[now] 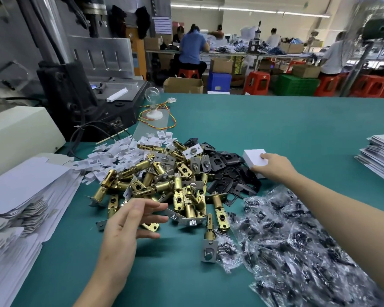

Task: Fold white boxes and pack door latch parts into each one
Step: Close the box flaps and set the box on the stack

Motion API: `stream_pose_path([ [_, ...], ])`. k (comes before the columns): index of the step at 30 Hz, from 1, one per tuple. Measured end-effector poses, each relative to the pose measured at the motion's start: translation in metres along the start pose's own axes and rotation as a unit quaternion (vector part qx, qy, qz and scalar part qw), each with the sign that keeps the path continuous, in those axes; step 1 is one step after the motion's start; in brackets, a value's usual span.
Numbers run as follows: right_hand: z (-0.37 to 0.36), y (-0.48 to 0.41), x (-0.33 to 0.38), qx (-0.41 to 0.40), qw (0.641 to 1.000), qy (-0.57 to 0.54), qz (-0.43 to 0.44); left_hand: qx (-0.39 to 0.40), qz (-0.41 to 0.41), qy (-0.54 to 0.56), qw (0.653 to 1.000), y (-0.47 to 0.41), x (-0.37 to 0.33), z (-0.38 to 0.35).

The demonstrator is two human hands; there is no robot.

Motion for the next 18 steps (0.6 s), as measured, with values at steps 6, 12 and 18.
stream_pose_path([
  [6, 0.0, 0.004, 0.009, -0.022, 1.0, -0.005, -0.002, 0.003, 0.01, 0.004, 1.0, 0.002, 0.002, 0.001],
  [12, 0.007, 0.011, -0.011, -0.035, 0.998, 0.001, -0.052, 0.001, 0.016, -0.004, 1.0, -0.001, 0.007, 0.002],
  [18, 0.007, 0.012, 0.0, 0.02, 0.999, -0.028, -0.025, 0.013, 0.018, -0.007, 1.0, 0.002, -0.001, -0.003],
])
Point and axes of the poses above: each hand's wrist, its own y-axis away from the middle knuckle, its own z-axis out of the back of the hand, x = y × z, the point moved 8 cm from there along -y, towards the middle knuckle, and after that the axes turned 14 degrees about z, right-handed, at the moved point
